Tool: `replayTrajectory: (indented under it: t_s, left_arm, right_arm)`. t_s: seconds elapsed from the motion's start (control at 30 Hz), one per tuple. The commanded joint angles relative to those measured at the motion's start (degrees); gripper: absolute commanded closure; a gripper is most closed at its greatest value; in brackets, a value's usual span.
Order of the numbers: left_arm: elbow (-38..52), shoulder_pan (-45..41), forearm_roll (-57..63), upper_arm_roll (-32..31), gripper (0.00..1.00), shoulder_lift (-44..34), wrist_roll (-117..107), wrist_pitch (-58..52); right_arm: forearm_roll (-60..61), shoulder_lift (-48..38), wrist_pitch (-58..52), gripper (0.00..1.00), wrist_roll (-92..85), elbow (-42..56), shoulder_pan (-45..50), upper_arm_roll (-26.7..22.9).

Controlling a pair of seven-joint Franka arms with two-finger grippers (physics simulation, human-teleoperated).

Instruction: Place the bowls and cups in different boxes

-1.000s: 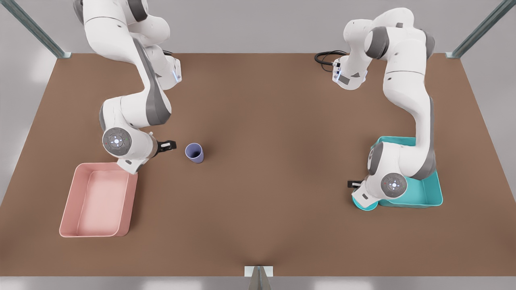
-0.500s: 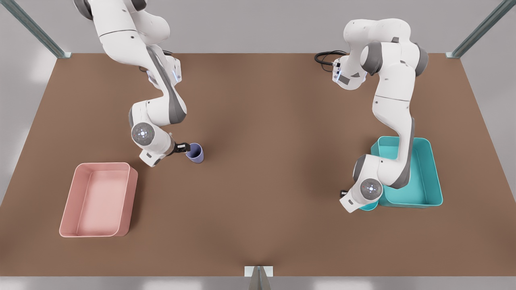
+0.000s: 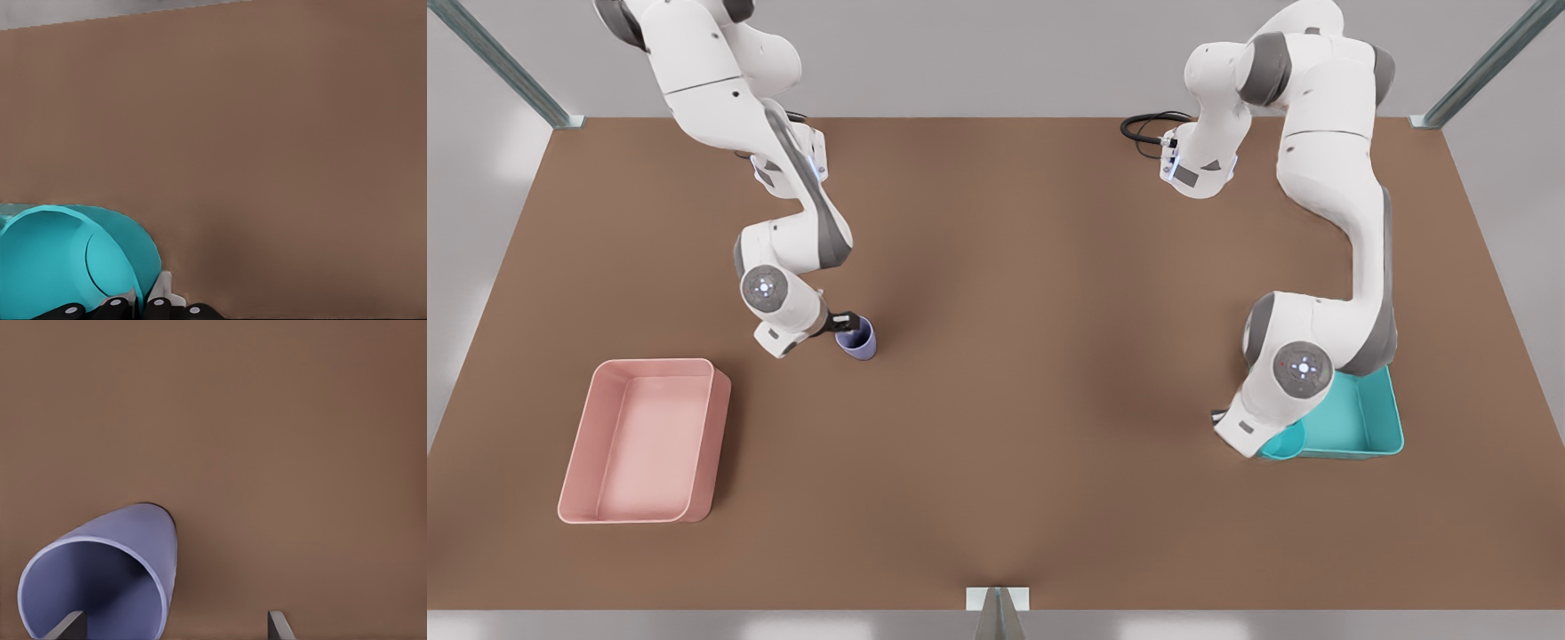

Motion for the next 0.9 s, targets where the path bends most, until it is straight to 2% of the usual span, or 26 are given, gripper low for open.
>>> replayTrajectory:
  t_s: [0.0,0.07,0.17,0.27,0.33,0.4,0.47,0.5,0.6,0.63,0.67,0.7,0.77,0.8,0.83,0.87]
  left_arm:
    - [0.08,0.01,0.09,2.63,0.79,-4.01,-4.78,-16.09]
    - [-1.41,0.54,0.01,7.03,0.79,-4.01,-4.6,-15.13]
    - [-8.45,1.33,0.01,10.63,0.79,-3.75,0.76,-7.14]
    - [-16.97,2.2,-0.08,10.98,0.79,-1.55,0.76,5.08]
    - [-17.06,3.52,-0.08,10.98,0.79,0.38,0.85,7.28]
    - [-17.15,4.31,-0.08,10.98,0.79,1.26,0.93,7.63]
    - [-17.15,4.67,-0.08,10.98,0.79,1.79,0.93,7.63]
    - [-17.15,5.11,-0.08,10.98,0.79,2.58,0.93,8.34]
    - [-18.56,5.72,-0.17,10.98,0.79,4.07,0.93,11.59]
    - [-18.47,5.72,-0.17,10.98,0.53,3.98,0.93,11.5]
    - [-18.47,5.72,-0.17,10.98,0.0,3.81,0.93,11.15]
    - [-18.29,5.72,-0.26,10.9,0.0,3.02,0.85,10.8]
    - [-16.1,5.19,-0.7,9.49,0.0,-0.84,0.67,1.23]
    - [-11.72,5.11,-1.05,7.21,0.0,-3.57,0.67,-7.9]
    - [-2.93,5.11,-2.01,2.73,0.0,-5.68,0.58,-20.65]
    - [1.57,5.11,-7.54,1.23,0.0,-8.58,0.67,-26.99]
  right_arm:
    - [0.34,0.74,1.02,0.0,2.62,0.05,0.03,-0.01]
    - [0.34,1.8,1.72,0.0,2.62,0.05,0.03,-0.01]
    - [0.43,3.38,2.78,0.0,2.62,0.05,-0.06,-0.01]
    - [0.43,4.35,3.48,0.0,2.62,0.05,-0.06,-0.01]
    - [0.43,4.7,3.83,0.0,2.7,0.05,0.03,-0.01]
    - [0.43,4.7,3.92,0.13,2.62,0.14,0.03,-0.01]
    - [0.43,4.79,3.92,0.41,2.62,0.4,0.03,-0.01]
    - [0.43,5.31,3.92,0.51,2.62,0.75,0.03,-0.01]
    - [0.43,5.31,3.22,0.69,2.62,1.9,0.03,-0.01]
    - [0.43,5.31,2.96,0.75,2.62,2.07,0.03,-0.01]
    - [0.43,5.31,2.78,0.79,2.62,2.25,0.29,-0.01]
    - [0.43,5.22,2.08,0.79,2.62,2.77,0.38,-0.01]
    - [0.43,3.56,0.85,0.79,2.27,3.92,-0.15,-0.01]
    - [0.43,2.85,-1.7,0.79,1.48,6.55,-0.59,-0.09]
    - [0.43,2.41,-4.6,0.79,-1.33,10.59,-1.82,-0.27]
    - [0.43,2.67,-6.18,0.79,-6.69,14.2,-3.14,-0.53]
